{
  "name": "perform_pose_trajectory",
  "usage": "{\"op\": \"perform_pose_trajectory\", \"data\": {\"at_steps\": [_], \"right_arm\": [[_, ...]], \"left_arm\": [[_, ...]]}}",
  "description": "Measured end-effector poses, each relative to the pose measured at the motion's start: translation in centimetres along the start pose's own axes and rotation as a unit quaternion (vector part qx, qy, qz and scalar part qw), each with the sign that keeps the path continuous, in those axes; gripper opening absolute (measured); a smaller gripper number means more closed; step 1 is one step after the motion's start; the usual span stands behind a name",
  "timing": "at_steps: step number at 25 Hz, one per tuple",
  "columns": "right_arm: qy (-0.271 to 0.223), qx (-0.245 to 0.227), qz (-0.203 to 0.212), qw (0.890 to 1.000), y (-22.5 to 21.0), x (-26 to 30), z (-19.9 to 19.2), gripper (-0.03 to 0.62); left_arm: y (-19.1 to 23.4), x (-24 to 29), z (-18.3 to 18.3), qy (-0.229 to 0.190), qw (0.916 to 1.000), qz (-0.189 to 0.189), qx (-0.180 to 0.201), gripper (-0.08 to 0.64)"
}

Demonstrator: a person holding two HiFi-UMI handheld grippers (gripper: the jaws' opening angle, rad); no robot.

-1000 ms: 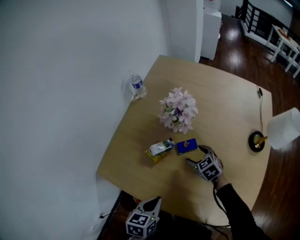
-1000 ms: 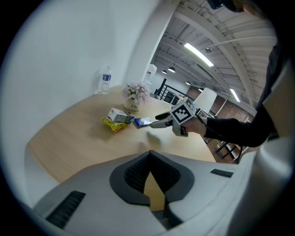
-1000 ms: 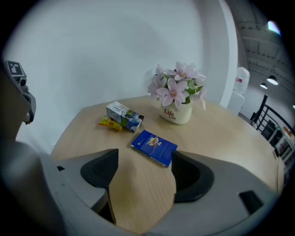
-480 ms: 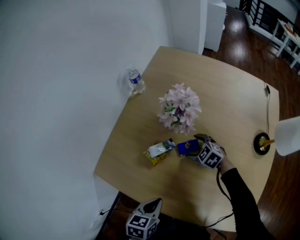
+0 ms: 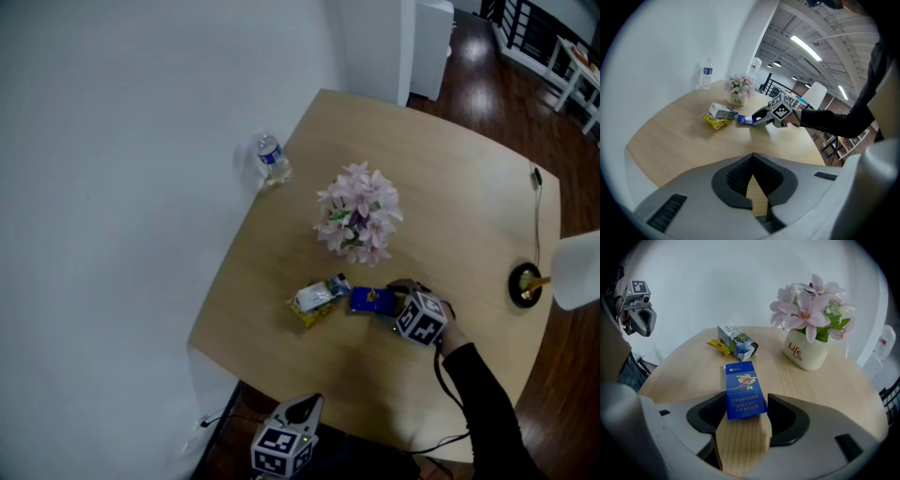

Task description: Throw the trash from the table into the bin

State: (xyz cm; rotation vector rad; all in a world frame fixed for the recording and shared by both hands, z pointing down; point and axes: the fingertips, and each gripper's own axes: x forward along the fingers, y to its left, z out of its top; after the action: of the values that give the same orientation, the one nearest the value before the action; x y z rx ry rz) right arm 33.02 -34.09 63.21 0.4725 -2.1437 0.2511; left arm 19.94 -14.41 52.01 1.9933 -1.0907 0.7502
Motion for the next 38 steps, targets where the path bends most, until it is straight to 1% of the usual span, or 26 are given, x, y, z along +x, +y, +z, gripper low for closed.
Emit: {"op": "perform_pose_trajectory", "data": {"at_steps": [6, 9, 12, 17, 20, 25, 29, 35, 38], "right_arm": [[-0.019, 0.026, 0.007, 0.999, 2.3, -2.2, -0.9, 0.276], [-0.028, 0.044, 0.004, 0.999, 4.1, -3.8, -0.7, 0.275], [-0.034, 0.054, -0.004, 0.998, 6.3, -5.5, -0.2, 0.275], [-0.045, 0.074, -0.009, 0.996, 12.2, -7.3, 2.4, 0.275], [-0.052, 0.082, 0.003, 0.995, 17.0, -7.4, 4.0, 0.273], [-0.059, 0.069, 0.04, 0.995, 24.8, -6.3, 7.3, 0.273], [-0.056, 0.05, 0.074, 0.994, 30.6, -4.8, 9.7, 0.272], [-0.035, -0.003, 0.123, 0.992, 37.4, -1.9, 12.3, 0.272], [-0.025, -0.025, 0.147, 0.989, 40.6, 0.1, 13.1, 0.272]], "left_arm": [[0.0, -0.1, 0.0, -0.016, 0.9998, 0.012, 0.007, 0.006], [-0.5, -0.4, 0.1, -0.027, 0.9996, 0.003, 0.004, 0.006], [-0.8, -0.9, -0.1, -0.047, 0.9988, -0.008, 0.006, 0.006], [0.8, -4.1, -1.6, -0.081, 0.9967, -0.006, 0.006, 0.006], [2.4, -7.0, -3.7, -0.103, 0.9946, 0.006, -0.003, 0.005], [5.8, -11.3, -8.3, -0.128, 0.99, 0.038, -0.045, 0.005], [8.0, -14.6, -12.6, -0.14, 0.9836, 0.068, -0.091, 0.005], [10.7, -18.6, -18.2, -0.157, 0.9697, 0.115, -0.148, 0.005], [12.1, -20.3, -21.2, -0.167, 0.9593, 0.14, -0.18, 0.005]]}}
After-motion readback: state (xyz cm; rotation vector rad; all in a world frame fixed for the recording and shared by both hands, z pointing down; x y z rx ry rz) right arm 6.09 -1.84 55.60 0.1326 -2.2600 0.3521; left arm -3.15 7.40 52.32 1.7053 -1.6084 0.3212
